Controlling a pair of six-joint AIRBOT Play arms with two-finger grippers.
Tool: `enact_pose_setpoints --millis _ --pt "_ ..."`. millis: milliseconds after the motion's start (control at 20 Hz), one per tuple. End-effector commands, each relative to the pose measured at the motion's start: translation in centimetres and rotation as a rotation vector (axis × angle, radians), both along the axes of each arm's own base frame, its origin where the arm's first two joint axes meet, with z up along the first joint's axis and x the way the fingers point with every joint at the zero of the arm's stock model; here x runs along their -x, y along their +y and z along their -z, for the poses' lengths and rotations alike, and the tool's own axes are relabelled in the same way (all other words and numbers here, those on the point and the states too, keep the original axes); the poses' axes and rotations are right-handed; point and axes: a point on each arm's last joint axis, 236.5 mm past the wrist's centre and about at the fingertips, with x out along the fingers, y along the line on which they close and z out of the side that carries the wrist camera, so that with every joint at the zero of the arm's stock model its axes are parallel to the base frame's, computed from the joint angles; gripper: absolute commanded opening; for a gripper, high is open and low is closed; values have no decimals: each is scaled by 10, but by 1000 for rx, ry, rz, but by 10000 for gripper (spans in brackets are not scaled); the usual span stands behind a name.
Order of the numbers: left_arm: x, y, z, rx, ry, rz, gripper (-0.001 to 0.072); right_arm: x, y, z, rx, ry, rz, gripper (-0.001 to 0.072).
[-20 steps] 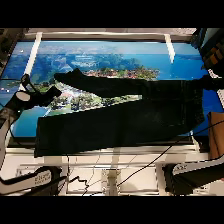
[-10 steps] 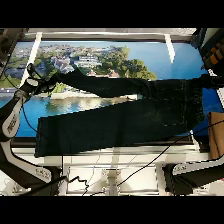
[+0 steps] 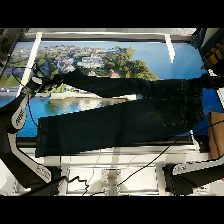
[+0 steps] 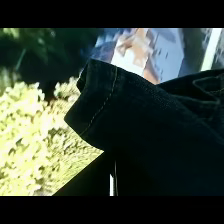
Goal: Fold the clothes and pants, and hang the long-sleeved shirts on hangers.
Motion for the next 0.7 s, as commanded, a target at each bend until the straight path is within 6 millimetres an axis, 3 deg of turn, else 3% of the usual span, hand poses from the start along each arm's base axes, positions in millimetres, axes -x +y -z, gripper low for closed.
enact_pose_setpoints --millis 0,200,350,500,650 --pt "-13 4 -40 -81 -82 39 22 -1 -1 -1 -3 -2 12 71" --pt "-3 26 -141 -369 -203 136 20 -4 -4 -7 3 -18 38 72" --pt "44 24 -197 -471 -152 229 20 -3 -5 -15 18 -30 40 71" --pt "105 27 -232 -532 -25 245 19 -1 -7 -19 38 -30 39 71" --pt "128 42 -231 -589 61 250 20 0 -6 -19 36 -27 36 72"
